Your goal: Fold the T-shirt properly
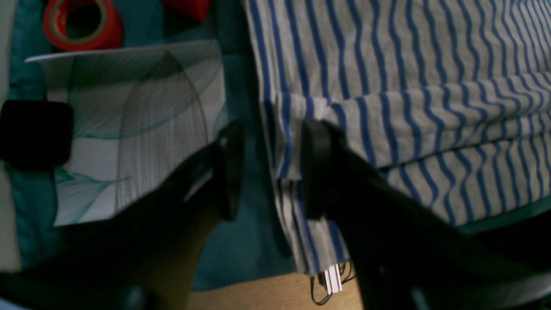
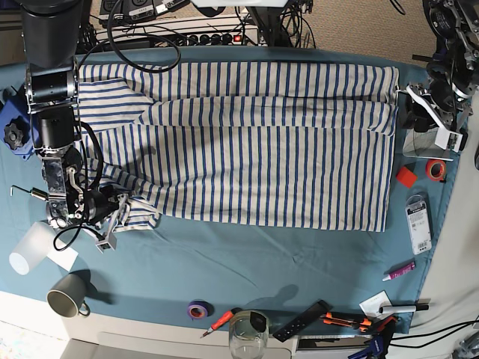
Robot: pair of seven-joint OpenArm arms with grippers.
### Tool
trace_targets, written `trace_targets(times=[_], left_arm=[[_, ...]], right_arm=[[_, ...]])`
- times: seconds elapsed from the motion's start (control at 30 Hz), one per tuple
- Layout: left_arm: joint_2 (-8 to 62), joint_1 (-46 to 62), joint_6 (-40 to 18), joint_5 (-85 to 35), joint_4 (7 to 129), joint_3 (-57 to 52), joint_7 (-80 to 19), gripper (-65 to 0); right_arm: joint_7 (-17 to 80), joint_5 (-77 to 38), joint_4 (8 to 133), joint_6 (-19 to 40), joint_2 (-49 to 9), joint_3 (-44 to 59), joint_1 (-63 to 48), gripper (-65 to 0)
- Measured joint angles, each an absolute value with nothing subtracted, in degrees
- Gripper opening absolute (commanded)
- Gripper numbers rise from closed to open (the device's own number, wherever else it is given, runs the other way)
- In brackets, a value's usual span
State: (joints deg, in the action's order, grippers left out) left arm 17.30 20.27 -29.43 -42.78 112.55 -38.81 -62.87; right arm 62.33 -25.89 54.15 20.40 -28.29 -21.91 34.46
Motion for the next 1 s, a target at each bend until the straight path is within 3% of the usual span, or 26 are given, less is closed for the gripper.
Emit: trace_targets(times=[0.33,1.0], left_arm=[[17.3,20.3,-29.4,-42.8,112.6,-38.8,-62.8,-42.0],[17.3,20.3,-29.4,-42.8,112.6,-38.8,-62.9,-42.0]], right_arm=[[67.2,-25.1,65.5,17.5,-29.4,-20.4,34.6,-65.0],[66.8,-25.1,66.1,16.7,-29.4,-20.4,34.6,-65.0]])
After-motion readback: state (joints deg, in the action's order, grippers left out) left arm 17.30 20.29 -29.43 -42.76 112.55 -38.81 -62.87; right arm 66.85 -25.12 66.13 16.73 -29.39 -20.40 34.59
